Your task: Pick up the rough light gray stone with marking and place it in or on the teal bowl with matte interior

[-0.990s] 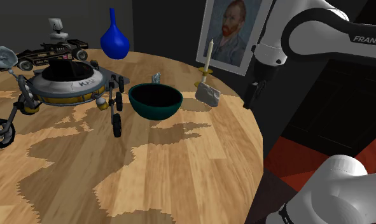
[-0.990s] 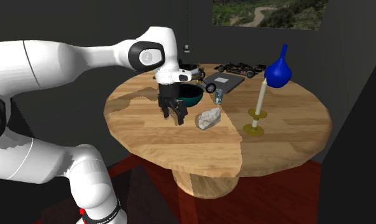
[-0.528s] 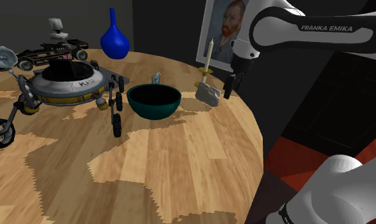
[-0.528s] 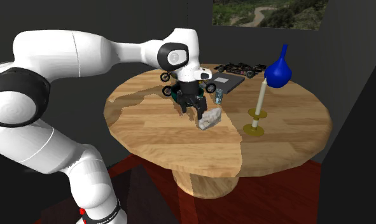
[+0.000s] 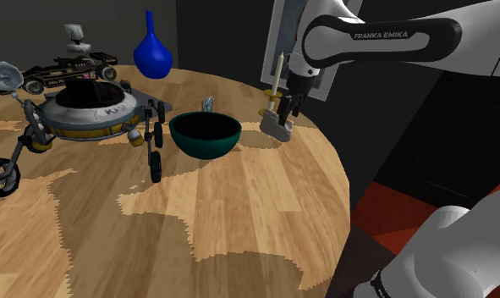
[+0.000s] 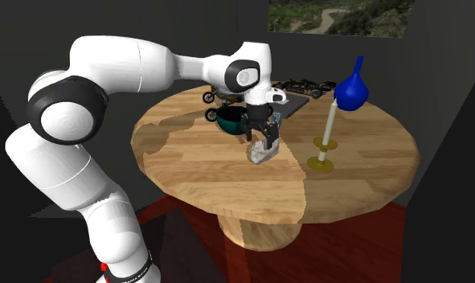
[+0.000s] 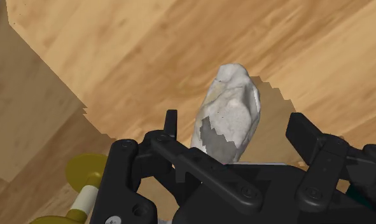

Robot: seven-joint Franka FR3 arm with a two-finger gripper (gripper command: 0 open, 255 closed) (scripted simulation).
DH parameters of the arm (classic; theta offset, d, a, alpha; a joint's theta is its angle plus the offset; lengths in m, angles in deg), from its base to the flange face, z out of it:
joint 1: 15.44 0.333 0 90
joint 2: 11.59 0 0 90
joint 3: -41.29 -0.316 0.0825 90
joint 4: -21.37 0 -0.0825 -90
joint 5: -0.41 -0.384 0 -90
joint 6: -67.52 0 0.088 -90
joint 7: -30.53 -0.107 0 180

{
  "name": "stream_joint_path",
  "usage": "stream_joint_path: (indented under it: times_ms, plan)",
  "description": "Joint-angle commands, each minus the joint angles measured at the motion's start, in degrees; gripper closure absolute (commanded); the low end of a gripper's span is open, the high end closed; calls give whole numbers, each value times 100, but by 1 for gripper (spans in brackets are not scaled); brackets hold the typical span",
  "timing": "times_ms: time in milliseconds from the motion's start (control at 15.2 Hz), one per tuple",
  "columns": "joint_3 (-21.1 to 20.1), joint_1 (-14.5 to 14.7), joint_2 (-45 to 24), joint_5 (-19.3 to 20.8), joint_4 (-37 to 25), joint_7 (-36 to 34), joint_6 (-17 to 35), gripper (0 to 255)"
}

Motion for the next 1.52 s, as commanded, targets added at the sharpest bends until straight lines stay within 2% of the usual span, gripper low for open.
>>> stream_joint_path:
  times_ms: [0, 264, 726, 792, 1452]
  plan:
    - [13, -7, -39, 1, 91, 14, 136, 0]
    - [22, -13, -70, 7, 333, 12, 410, 0]
    - [22, -13, -72, 7, 331, 12, 409, 0]
    - [22, -13, -72, 7, 331, 12, 409, 255]
    - [20, -13, -66, 5, 261, 16, 333, 255]
